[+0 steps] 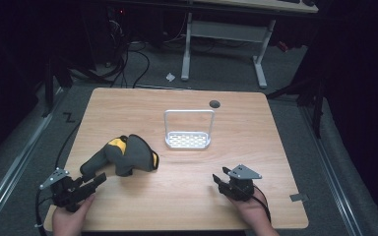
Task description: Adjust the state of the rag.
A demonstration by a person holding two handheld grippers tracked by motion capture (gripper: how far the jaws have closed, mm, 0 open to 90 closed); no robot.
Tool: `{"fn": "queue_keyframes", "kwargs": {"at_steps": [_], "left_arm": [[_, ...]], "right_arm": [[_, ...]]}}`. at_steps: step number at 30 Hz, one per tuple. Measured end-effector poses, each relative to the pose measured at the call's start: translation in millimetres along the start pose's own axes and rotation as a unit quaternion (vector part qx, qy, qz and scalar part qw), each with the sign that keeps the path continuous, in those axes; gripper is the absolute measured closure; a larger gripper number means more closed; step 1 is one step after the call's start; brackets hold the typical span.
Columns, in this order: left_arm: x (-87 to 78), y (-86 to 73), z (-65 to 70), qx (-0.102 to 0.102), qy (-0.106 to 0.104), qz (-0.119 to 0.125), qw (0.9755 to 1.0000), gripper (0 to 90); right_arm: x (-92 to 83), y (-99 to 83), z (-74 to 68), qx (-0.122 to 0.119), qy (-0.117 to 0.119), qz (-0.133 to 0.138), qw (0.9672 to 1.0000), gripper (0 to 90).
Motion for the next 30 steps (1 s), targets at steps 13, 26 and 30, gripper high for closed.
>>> {"fn": "queue_keyframes", "kwargs": {"at_steps": [13, 26, 30], "left_arm": [[22.1, 51.3, 34.6, 0.059, -0.026, 0.009, 0.9979, 28.9], [81.8, 41.5, 29.8, 0.075, 0.018, -0.123, 0.9894, 28.7], [82.1, 19.4, 15.1, 0.071, 0.030, -0.162, 0.9838, 45.9]], "right_arm": [[1.0, -0.6, 1.0, 0.002, 0.001, -0.002, 1.0000, 50.7], [-0.8, 0.0, -0.8, -0.002, 0.005, -0.001, 1.0000, 50.6], [-0.6, 0.5, -1.7, -0.004, 0.006, -0.001, 1.0000, 50.5]]}}
Point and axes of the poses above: each handheld gripper's, and its own axes: x roughly forward along the jaws, y roughly out of its top, z roughly to its right, the point moved 6 cm from there along x, roughly forward along the jaws, and after that the axes turned 13 degrees about z, right-handed, at the moved point
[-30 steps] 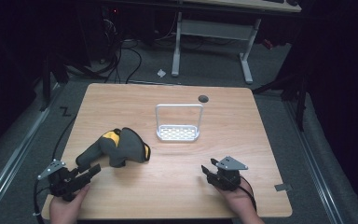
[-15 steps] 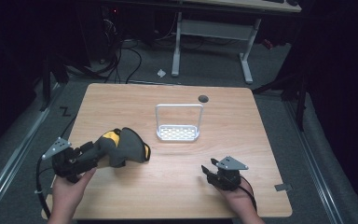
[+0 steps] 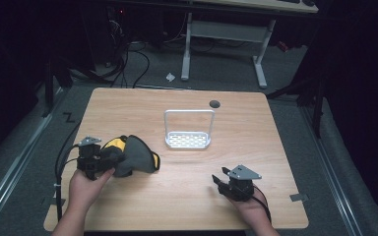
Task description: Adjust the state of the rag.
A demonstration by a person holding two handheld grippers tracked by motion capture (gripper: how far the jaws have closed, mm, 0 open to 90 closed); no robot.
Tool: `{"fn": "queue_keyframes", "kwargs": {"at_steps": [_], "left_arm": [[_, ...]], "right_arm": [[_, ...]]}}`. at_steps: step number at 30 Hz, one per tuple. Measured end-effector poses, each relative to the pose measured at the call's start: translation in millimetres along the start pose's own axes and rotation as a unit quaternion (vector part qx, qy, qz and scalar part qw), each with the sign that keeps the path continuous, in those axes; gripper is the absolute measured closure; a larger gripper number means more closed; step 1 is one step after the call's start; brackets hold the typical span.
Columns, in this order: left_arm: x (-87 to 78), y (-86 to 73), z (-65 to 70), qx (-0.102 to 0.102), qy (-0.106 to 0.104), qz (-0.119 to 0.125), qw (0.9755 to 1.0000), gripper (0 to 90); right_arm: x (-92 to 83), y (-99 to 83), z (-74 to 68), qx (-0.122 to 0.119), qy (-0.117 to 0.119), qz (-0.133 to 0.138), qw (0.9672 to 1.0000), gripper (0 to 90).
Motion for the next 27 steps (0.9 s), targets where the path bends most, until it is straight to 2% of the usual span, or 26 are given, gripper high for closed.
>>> {"fn": "queue_keyframes", "kwargs": {"at_steps": [1, 3, 7, 11, 12, 13, 17, 18, 19, 20, 21, 22, 23, 24, 27], "left_arm": [[1.2, -9.7, -3.1, -0.002, 0.002, -0.009, 1.0000, 52.4], [0.7, -14.6, -0.9, 0.005, 0.001, -0.009, 0.9999, 59.3], [-2.0, -23.6, 12.1, 0.028, -0.001, -0.010, 0.9996, 65.1], [-4.8, -34.8, 34.8, 0.029, -0.019, -0.001, 0.9994, 64.7], [-4.8, -34.8, 34.8, 0.029, -0.019, -0.001, 0.9994, 64.3], [-5.2, -40.4, 48.7, 0.036, -0.028, 0.005, 0.9989, 63.7], [-4.0, -48.5, 74.0, 0.042, -0.044, 0.010, 0.9981, 61.9], [-4.0, -48.5, 74.0, 0.042, -0.044, 0.010, 0.9981, 61.6], [-2.7, -52.3, 87.0, 0.047, -0.054, 0.012, 0.9974, 61.1], [-2.7, -52.3, 87.0, 0.047, -0.054, 0.012, 0.9974, 60.0], [-1.4, -55.6, 99.2, 0.046, -0.066, 0.016, 0.9966, 59.0], [-0.1, -57.2, 105.7, 0.044, -0.073, 0.018, 0.9962, 57.8], [-0.1, -57.2, 105.7, 0.044, -0.073, 0.018, 0.9962, 56.0], [2.7, -59.3, 117.9, 0.045, -0.085, 0.019, 0.9952, 54.7], [9.9, -59.9, 135.0, 0.045, -0.100, 0.019, 0.9938, 51.6]], "right_arm": [[0.3, 0.0, -0.5, -0.001, 0.001, 0.000, 1.0000, 50.5], [1.0, -0.2, -0.8, -0.003, 0.002, -0.001, 1.0000, 50.3], [0.1, 0.4, -0.7, -0.003, -0.001, -0.002, 1.0000, 50.3], [-0.3, 0.7, -0.4, -0.001, -0.001, 0.000, 1.0000, 49.3], [-0.3, 0.7, -0.4, -0.001, -0.001, 0.000, 1.0000, 49.3], [0.2, 0.3, -0.8, -0.002, 0.002, -0.002, 1.0000, 48.7], [0.3, 0.3, -3.0, -0.007, 0.005, -0.002, 1.0000, 47.7], [0.3, 0.3, -3.0, -0.007, 0.005, -0.002, 1.0000, 47.7], [0.1, 0.2, -3.4, -0.010, 0.006, -0.004, 0.9999, 47.6], [0.3, 0.1, -3.3, -0.011, 0.006, -0.003, 0.9999, 47.6], [0.1, 0.0, -3.5, -0.009, 0.006, -0.005, 0.9999, 47.6], [0.1, 0.1, -3.5, -0.008, 0.006, -0.004, 0.9999, 47.5], [0.1, 0.2, -3.4, -0.008, 0.007, -0.004, 0.9999, 47.5], [0.3, 0.4, -3.0, -0.012, 0.008, -0.002, 0.9999, 47.4], [0.5, 0.5, -3.5, -0.012, 0.008, -0.002, 0.9999, 47.3]]}}
Point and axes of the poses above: each handheld gripper's, and its own axes: x roughly forward along the jaws, y roughly out of its top, z roughly to its right, the point moved 6 cm from there along x, roughly forward along the jaws, and after that the axes turned 13 degrees about z, right-handed, at the moved point
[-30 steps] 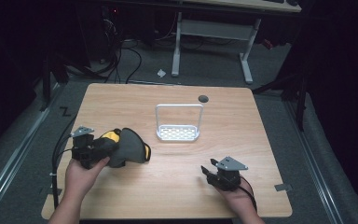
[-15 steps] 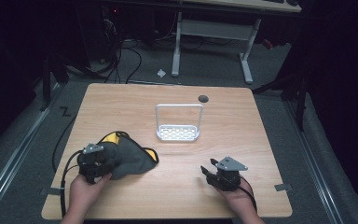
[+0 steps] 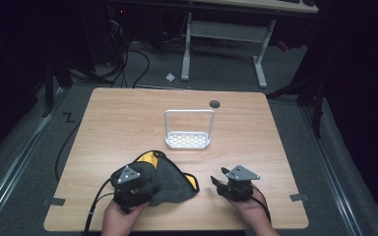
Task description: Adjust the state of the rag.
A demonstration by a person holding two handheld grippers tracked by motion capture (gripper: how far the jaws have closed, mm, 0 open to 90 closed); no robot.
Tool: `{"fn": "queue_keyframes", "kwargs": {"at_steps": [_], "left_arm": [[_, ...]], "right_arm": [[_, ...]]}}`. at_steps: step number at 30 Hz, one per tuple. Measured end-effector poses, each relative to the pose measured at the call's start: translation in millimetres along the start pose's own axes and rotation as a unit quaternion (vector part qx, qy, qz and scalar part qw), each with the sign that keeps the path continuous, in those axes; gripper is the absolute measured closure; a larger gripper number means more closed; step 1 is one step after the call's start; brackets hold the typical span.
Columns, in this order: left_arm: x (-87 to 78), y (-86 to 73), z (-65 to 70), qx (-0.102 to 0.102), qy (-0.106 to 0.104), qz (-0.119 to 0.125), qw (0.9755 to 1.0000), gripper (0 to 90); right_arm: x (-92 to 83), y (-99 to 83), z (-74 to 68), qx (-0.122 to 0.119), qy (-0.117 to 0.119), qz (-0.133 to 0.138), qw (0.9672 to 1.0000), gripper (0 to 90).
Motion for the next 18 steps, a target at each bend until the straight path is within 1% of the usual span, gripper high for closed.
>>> {"fn": "queue_keyframes", "kwargs": {"at_steps": [3, 4, 5, 6, 7, 9, 10, 11, 12, 13, 14, 15, 16, 17, 18], "left_arm": [[11.6, 2.0, 11.3, -0.001, -0.013, 0.003, 0.9999, 47.0], [14.4, 2.9, 14.0, 0.000, -0.019, 0.004, 0.9998, 44.5], [14.4, 2.9, 14.0, 0.000, -0.019, 0.004, 0.9998, 42.1], [16.8, 5.7, 17.3, 0.005, -0.024, 0.008, 0.9997, 39.7], [16.0, 7.6, 17.4, 0.006, -0.024, 0.010, 0.9996, 38.4], [11.9, 11.4, 15.3, 0.000, -0.030, 0.013, 0.9995, 35.3], [8.2, 13.5, 13.7, -0.003, -0.031, 0.018, 0.9993, 33.8], [8.2, 13.5, 13.7, -0.003, -0.031, 0.018, 0.9993, 33.7], [-1.8, 18.1, 9.1, -0.006, -0.031, 0.036, 0.9988, 33.6], [-1.8, 18.1, 9.1, -0.006, -0.031, 0.036, 0.9988, 33.6], [-10.8, 21.7, 1.6, 0.004, -0.024, 0.044, 0.9987, 33.3], [-15.1, 23.4, -4.7, 0.010, -0.013, 0.050, 0.9986, 33.0], [-15.1, 23.4, -4.7, 0.010, -0.013, 0.050, 0.9986, 32.9], [-23.4, 26.0, -23.1, -0.001, 0.004, 0.061, 0.9981, 33.5], [-26.9, 26.1, -33.5, -0.010, 0.010, 0.067, 0.9976, 35.3]], "right_arm": [[-0.7, 0.5, -0.5, 0.001, -0.001, 0.001, 1.0000, 47.1], [-1.1, 0.8, -0.7, 0.000, -0.001, 0.002, 1.0000, 47.1], [-1.1, 0.8, -0.7, 0.000, -0.001, 0.002, 1.0000, 47.1], [-2.3, 1.6, -0.8, -0.001, -0.002, 0.004, 1.0000, 46.8], [-3.1, 2.1, -1.0, 0.000, -0.003, 0.005, 1.0000, 46.4], [-5.1, 3.6, -2.1, -0.002, -0.005, 0.009, 0.9999, 45.8], [-6.2, 4.6, -3.3, -0.003, -0.004, 0.010, 0.9999, 45.5], [-7.5, 6.1, -5.1, -0.004, -0.004, 0.013, 0.9999, 45.2], [-9.1, 7.9, -7.3, -0.006, -0.004, 0.016, 0.9998, 45.2], [-10.9, 10.0, -10.3, -0.008, 0.000, 0.020, 0.9998, 45.6], [-12.6, 12.4, -14.3, -0.009, 0.004, 0.025, 0.9996, 46.0], [-14.3, 14.7, -18.5, -0.012, 0.008, 0.028, 0.9995, 46.3], [-15.9, 17.0, -23.1, -0.017, 0.013, 0.032, 0.9993, 46.9], [-17.4, 19.1, -28.2, -0.022, 0.018, 0.034, 0.9990, 47.2], [-18.4, 20.9, -33.5, -0.027, 0.024, 0.036, 0.9987, 48.0]]}}
Point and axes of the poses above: each handheld gripper's, and its own axes: x roughly forward along the jaws, y roughly out of its top, z roughly to its right, the point moved 6 cm from there along x, roughly forward along the jaws, and after that the axes turned 13 degrees about z, right-handed, at the moved point
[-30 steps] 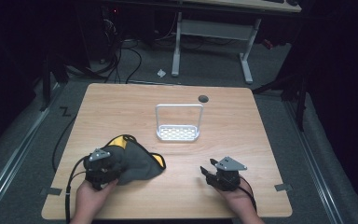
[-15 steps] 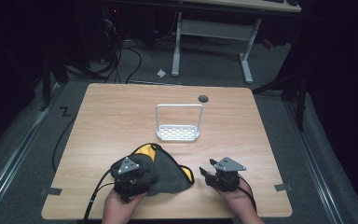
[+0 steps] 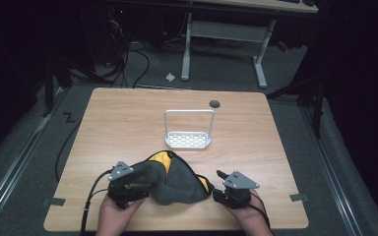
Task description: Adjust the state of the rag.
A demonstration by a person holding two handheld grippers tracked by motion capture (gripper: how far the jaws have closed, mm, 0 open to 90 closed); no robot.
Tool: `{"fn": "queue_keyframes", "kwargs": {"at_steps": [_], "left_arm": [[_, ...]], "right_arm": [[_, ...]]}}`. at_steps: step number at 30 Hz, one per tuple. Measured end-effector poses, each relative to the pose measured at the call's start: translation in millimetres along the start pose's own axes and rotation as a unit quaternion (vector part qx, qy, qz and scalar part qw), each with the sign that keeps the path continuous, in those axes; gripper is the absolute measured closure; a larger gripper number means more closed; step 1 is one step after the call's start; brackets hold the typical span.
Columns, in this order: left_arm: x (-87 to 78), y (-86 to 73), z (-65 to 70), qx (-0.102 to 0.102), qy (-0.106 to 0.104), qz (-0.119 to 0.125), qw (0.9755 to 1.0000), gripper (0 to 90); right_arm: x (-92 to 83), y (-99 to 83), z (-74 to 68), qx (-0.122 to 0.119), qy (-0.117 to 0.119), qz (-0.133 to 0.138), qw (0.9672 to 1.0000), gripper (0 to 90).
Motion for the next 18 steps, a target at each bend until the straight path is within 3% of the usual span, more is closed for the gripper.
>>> {"fn": "queue_keyframes", "kwargs": {"at_steps": [2, 4, 6, 8, 10, 11, 14, 18], "left_arm": [[-2.9, -3.7, -21.6, -0.005, 0.022, -0.006, 0.9997, 42.0], [-0.2, -15.2, -38.9, -0.016, 0.037, -0.032, 0.9987, 48.5], [6.0, -27.1, -46.7, -0.020, 0.041, -0.057, 0.9973, 52.6], [12.8, -34.6, -49.4, -0.009, 0.051, -0.074, 0.9959, 58.6], [14.9, -35.5, -49.0, -0.006, 0.052, -0.074, 0.9959, 66.3], [16.5, -35.4, -48.4, 0.000, 0.055, -0.075, 0.9957, 69.3], [18.5, -36.6, -45.2, 0.018, 0.054, -0.083, 0.9949, 75.6], [18.1, -39.3, -37.9, 0.017, 0.040, -0.091, 0.9949, 79.2]], "right_arm": [[-0.4, 2.7, -12.2, -0.004, 0.022, 0.001, 0.9998, 51.8], [1.8, 3.0, -26.3, -0.003, 0.057, -0.004, 0.9984, 53.1], [6.0, 0.5, -39.6, -0.016, 0.077, -0.019, 0.9967, 58.6], [10.7, -4.6, -49.7, -0.033, 0.090, -0.037, 0.9947, 64.8], [13.3, -7.7, -52.9, -0.036, 0.093, -0.046, 0.9940, 67.8], [18.4, -14.4, -56.3, -0.041, 0.095, -0.064, 0.9926, 72.4], [25.9, -22.0, -54.2, -0.046, 0.089, -0.086, 0.9912, 79.5], [33.7, -27.7, -43.6, -0.048, 0.072, -0.101, 0.9912, 84.7]]}}
Point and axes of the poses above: each handheld gripper's, and its own axes: x roughly forward along the jaws, y roughly out of its top, z roughly to its right, the point moved 6 cm from there along x, roughly forward along the jaws, and after that the axes turned 13 degrees about z, right-handed, at the moved point
